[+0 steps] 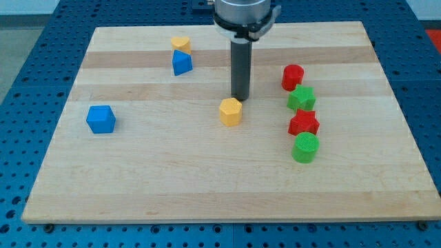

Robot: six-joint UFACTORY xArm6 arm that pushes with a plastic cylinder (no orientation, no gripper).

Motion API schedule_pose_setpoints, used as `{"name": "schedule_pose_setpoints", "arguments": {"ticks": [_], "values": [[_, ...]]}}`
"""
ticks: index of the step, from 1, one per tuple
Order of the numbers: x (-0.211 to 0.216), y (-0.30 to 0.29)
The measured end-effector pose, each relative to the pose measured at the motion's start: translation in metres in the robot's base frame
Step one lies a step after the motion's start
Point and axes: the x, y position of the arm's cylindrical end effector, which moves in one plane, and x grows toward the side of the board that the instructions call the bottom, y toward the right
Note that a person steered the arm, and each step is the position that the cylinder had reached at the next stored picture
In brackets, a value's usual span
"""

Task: Push the yellow hexagon vertically below the blue triangle

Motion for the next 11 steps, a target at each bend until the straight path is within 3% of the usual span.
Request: {"name": "schedule_pose_setpoints", "arguments": {"ticks": [3,5,9,10,11], "values": [[0.048,0.011],[0.045,-0.009],[-0.012,-0.069],[-0.014,-0.075],[0.021,-0.06]]}}
